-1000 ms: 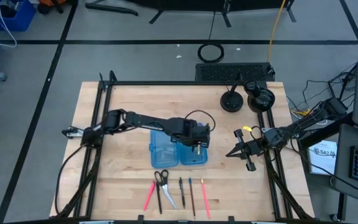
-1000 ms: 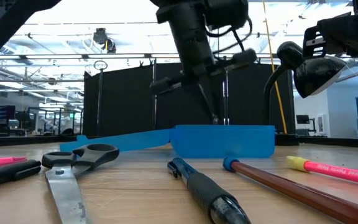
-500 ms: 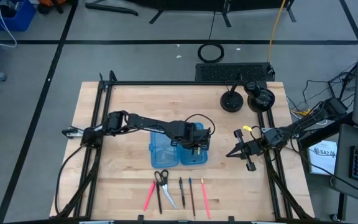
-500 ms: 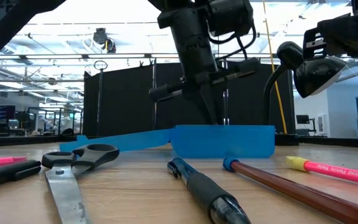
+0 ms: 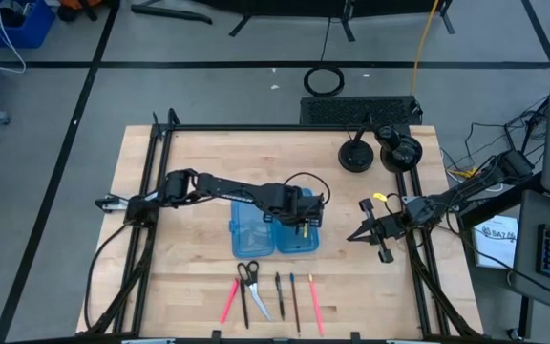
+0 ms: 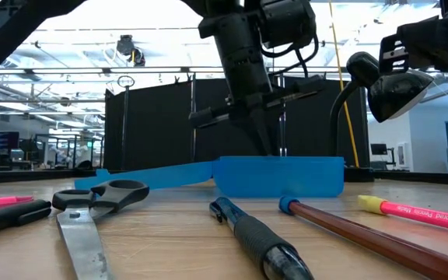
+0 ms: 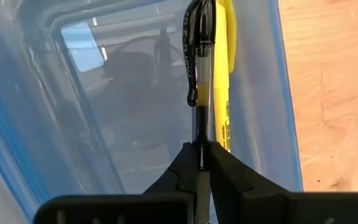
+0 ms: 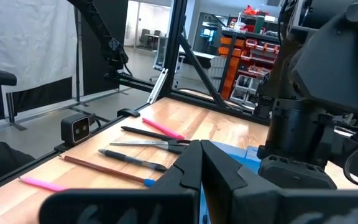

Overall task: Pick & place school supplies into a supply box
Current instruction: Put the left black transparent pen into the blue supply box, then put the pink pen into the blue supply box

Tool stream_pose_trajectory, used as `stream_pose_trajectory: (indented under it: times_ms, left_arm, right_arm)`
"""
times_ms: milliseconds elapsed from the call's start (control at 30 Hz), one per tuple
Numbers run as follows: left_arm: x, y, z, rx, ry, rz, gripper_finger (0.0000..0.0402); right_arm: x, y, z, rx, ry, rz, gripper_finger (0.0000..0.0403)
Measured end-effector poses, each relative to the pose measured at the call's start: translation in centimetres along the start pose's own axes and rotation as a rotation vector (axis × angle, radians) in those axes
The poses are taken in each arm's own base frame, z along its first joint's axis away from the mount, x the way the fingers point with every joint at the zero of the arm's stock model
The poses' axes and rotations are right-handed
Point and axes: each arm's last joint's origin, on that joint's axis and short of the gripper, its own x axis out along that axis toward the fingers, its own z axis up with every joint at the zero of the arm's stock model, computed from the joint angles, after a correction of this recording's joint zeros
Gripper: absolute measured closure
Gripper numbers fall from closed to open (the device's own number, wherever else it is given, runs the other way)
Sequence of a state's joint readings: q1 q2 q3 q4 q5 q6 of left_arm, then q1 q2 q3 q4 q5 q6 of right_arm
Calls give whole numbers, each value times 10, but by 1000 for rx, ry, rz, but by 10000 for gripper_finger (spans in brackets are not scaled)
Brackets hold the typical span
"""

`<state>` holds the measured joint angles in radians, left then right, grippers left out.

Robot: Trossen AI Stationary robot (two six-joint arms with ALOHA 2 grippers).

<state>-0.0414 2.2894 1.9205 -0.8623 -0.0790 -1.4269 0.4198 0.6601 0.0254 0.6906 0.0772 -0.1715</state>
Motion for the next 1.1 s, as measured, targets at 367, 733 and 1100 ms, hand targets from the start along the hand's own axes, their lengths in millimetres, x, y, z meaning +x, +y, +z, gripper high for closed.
stream_pose_trajectory:
  times_ms: [367,733,1100]
  left_arm:
    - [27,-1,-6,-18,42,-10,380]
    - [31,-7,-7,20,-4,-64,329]
    - [14,-11,-11,79,14,-107,243]
  right_arm:
    - [0,-1,4,25,-38,-6,403]
    - [0,-1,4,66,-38,-4,403]
    - [0,0,4,85,-38,-1,403]
